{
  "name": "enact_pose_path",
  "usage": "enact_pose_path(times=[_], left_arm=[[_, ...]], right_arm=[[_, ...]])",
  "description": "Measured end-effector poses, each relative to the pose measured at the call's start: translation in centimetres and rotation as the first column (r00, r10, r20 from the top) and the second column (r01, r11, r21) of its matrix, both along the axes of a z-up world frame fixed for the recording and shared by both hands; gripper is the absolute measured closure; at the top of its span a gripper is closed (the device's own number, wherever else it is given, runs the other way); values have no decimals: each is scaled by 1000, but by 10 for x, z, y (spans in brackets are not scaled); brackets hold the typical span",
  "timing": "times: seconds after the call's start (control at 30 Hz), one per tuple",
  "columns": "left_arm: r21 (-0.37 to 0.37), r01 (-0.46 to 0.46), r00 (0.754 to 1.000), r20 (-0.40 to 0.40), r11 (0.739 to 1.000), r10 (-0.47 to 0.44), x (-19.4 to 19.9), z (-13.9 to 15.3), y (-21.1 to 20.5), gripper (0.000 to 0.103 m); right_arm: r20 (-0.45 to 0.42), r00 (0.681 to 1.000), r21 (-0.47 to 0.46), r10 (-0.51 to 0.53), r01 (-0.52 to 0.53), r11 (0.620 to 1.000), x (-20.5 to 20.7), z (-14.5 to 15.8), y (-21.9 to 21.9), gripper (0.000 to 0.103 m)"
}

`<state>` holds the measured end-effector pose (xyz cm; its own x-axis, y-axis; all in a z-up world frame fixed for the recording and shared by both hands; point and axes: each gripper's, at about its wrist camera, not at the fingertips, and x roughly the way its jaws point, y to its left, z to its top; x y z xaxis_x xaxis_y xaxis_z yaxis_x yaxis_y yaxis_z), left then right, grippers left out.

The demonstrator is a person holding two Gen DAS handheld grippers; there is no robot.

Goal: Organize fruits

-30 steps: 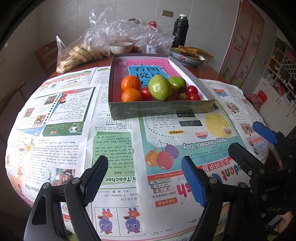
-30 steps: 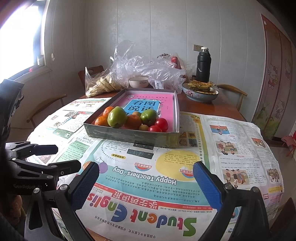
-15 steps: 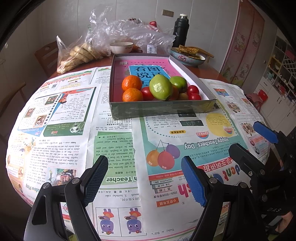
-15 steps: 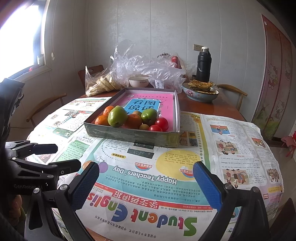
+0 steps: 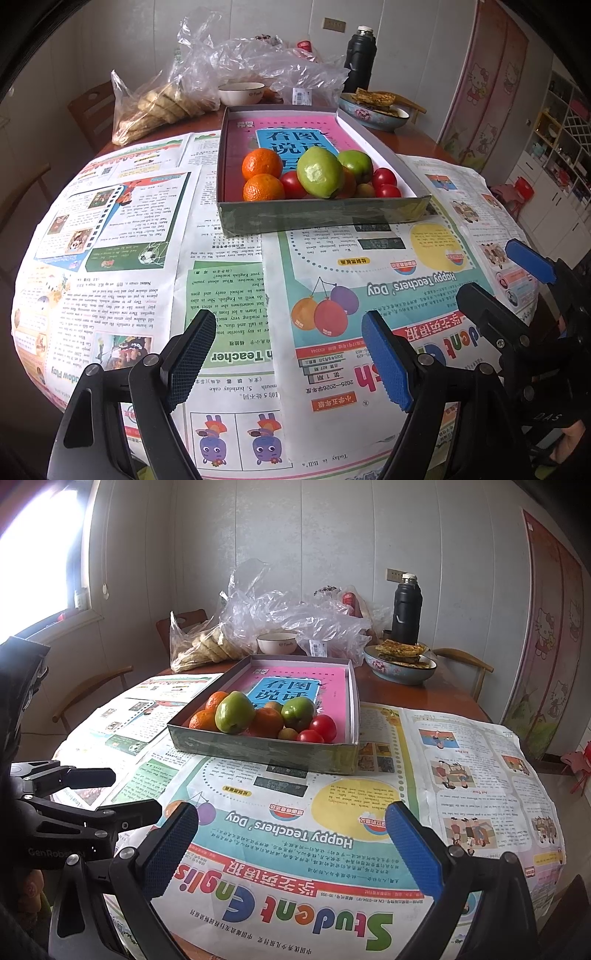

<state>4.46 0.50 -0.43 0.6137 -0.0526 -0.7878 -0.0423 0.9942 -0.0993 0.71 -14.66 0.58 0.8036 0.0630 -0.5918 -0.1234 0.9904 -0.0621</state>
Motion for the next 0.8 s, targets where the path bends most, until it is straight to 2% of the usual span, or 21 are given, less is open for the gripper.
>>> enact_pose_path(times=[0.6,0.7,0.8], left_arm=[[-9,-6,1000,25,1000,6,0,4,5,21],[-19,-33,999,33,999,34,5,7,17,21],[-48,-99,993,61,994,102,15,17,47,21]], right_arm=[[-2,1000,0,-13,13,1000,6,2,-10,1],[5,999,-7,-44,44,999,11,7,-23,1],[13,996,-3,-85,85,996,22,17,-46,1]])
